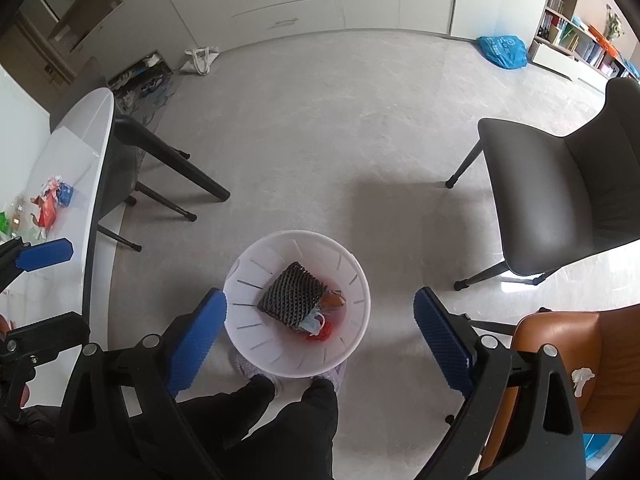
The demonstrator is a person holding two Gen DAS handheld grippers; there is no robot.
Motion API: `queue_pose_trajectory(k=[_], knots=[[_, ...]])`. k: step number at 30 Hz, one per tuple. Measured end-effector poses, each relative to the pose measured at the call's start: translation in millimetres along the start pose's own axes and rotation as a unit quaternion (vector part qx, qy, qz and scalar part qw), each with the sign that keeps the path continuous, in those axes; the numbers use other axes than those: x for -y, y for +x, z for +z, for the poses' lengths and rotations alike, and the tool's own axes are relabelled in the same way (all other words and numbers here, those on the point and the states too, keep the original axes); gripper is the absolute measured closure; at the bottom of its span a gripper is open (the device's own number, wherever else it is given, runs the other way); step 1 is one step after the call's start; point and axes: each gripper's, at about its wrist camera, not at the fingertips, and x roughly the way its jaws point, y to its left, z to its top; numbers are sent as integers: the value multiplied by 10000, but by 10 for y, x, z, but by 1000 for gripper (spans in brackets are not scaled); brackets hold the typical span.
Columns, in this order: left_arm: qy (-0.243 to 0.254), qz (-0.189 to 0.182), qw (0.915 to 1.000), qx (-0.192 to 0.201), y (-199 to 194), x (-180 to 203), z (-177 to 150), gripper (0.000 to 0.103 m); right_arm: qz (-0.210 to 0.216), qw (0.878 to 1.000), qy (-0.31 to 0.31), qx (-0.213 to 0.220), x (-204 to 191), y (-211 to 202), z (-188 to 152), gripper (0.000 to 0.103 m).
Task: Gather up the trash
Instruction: 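Carry both items over the wastebasket and open both tools, then move both tools back over the table trash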
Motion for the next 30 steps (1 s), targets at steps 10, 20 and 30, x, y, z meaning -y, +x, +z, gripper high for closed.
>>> queue_pose_trajectory(k=[10,20,30], knots=[[-215,131,9996,122,-135,-155,-52,8,73,9999,-118,28,-172,-27,36,9],[-1210,629,9888,607,-551,-750,-250,8,476,9943,-886,344,-910,-178,307,3],[-2367,1512,9532,1115,-1076,-1625,-769,8,1050,9762,-1867,329,-2041,-12,581,3]])
